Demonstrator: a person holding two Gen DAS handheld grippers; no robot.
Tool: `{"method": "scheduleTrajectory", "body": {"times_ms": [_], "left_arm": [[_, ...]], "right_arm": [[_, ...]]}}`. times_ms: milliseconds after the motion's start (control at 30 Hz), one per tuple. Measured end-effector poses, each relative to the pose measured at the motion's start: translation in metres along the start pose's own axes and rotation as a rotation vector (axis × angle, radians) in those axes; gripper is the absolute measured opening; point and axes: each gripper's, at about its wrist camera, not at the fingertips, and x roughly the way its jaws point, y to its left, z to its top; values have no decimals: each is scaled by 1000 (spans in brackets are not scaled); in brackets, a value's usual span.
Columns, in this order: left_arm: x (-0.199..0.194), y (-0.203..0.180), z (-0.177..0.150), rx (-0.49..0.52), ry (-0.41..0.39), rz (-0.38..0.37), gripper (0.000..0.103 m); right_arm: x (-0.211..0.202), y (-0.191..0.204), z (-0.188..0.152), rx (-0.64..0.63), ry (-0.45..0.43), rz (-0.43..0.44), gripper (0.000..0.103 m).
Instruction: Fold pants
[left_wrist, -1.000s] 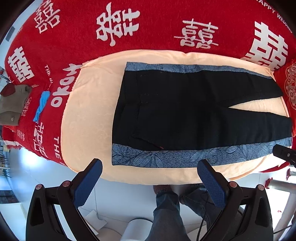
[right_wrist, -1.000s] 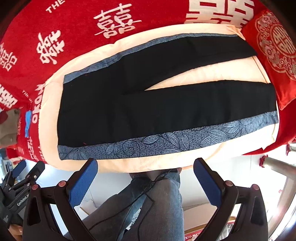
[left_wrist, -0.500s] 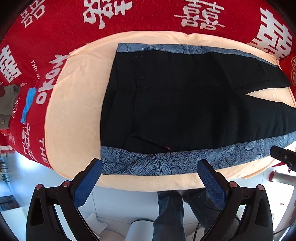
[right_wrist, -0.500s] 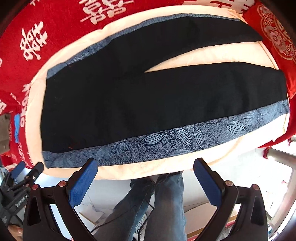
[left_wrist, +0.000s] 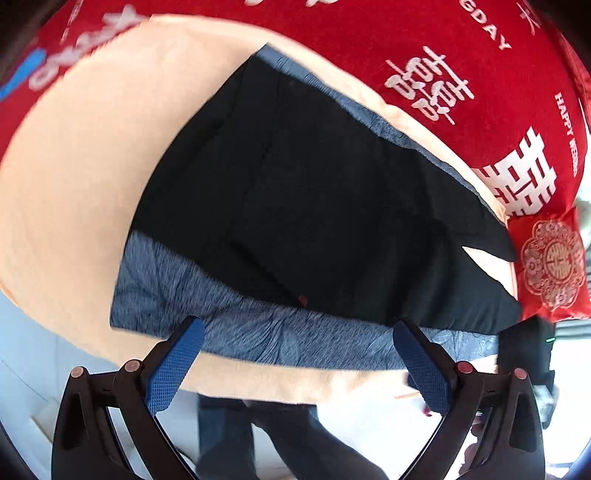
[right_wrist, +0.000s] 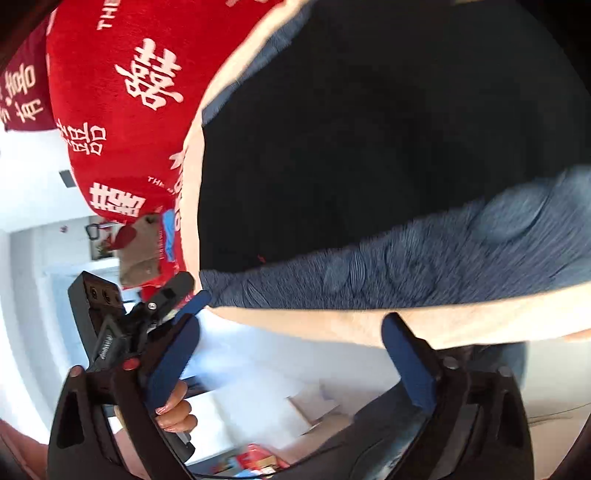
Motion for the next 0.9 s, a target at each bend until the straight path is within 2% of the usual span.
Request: {"method": "scheduleTrajectory", "body": {"times_ms": [33,133,267,300,367,400,433,500,600,633,667,700,733,833,867,900], "left_arm": [[3,5,-4,-6,9,-6,103],[12,13,-12,-6,31,-25,103],[25,15,-17,3,60,-39,103],[30,16,-19,-4,70,-40,103],[37,17,-20,-23,82,-44,103],[40,18,-22,-35,88,-49,103],[42,18,-23,-52,98,-61,103],[44,16,-23,-77,101,-78,103],[43,10,-13,-106,63,-102,103],[44,8,-8,-112,52,-106,96],[44,7,-4,-117,44,-114,84],[45,7,0,-124,43,-124,75],[48,8,4,-134,49,-141,60],[53,10,10,-146,60,-134,57],[53,10,10,-141,65,-131,57],[53,10,10,-134,69,-130,57]], "right_arm": [[8,-9,-4,20,5,9,81],[24,-36,-12,95,0,61,77],[30,-59,-13,164,-70,162,74],[30,-61,-10,185,-95,196,69],[29,-62,-1,217,-124,236,49],[28,-61,4,222,-132,260,30],[25,-58,9,219,-138,278,24],[17,-48,12,191,-146,324,23],[2,-38,11,152,-141,371,22],[2,-33,10,142,-135,376,22],[1,-31,10,131,-128,372,23],[0,-33,8,123,-120,365,26],[0,-36,7,116,-109,348,26],[1,-47,5,121,-92,296,27],[-1,-55,3,132,-99,273,31],[-7,-66,0,150,-113,247,41]]}}
